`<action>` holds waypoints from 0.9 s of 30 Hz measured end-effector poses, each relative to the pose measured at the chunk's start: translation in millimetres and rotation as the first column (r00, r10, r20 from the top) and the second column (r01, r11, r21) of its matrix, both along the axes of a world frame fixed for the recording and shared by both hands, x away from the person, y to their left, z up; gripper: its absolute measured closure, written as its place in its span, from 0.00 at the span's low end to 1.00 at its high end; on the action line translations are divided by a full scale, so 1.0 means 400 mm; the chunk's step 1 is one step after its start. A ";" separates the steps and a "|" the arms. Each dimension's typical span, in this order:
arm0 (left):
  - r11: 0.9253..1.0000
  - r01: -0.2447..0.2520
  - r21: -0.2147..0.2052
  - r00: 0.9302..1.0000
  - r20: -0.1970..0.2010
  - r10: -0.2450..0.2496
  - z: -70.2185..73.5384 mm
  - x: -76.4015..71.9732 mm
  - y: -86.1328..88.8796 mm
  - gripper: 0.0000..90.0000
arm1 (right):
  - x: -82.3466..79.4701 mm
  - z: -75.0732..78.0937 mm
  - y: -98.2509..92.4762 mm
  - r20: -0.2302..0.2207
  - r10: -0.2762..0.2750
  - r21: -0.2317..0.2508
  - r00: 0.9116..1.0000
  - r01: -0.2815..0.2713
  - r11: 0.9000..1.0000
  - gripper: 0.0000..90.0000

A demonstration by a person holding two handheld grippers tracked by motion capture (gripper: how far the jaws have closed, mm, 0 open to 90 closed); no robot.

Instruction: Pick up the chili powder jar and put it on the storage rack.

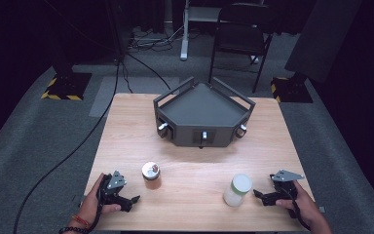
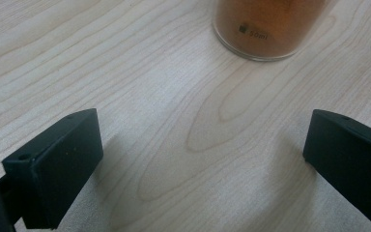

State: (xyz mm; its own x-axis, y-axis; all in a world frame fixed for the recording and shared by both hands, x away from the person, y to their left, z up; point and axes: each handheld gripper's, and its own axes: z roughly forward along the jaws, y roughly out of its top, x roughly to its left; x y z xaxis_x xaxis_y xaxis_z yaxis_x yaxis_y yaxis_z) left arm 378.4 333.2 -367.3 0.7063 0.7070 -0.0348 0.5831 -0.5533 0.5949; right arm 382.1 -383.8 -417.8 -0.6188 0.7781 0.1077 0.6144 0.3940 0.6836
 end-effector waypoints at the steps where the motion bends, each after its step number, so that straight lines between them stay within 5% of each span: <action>1: 1.000 0.000 0.000 1.000 0.000 0.000 0.000 0.000 0.000 0.00 | 0.000 0.000 0.000 0.000 0.000 0.000 1.000 0.000 1.000 0.00; 27: 1.000 -0.012 0.025 1.000 0.023 0.011 0.012 -0.010 -0.011 0.02 | -0.002 0.000 0.002 -0.001 -0.006 0.000 1.000 0.006 1.000 0.00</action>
State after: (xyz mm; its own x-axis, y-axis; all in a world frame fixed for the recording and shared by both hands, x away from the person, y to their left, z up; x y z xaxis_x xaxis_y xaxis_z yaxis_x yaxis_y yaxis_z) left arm 374.4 328.7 -362.6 0.6987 0.7154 -0.0008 0.5759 -0.5619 0.5938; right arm 381.2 -383.1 -417.7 -0.6142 0.7817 0.1082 0.6172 0.3904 0.6831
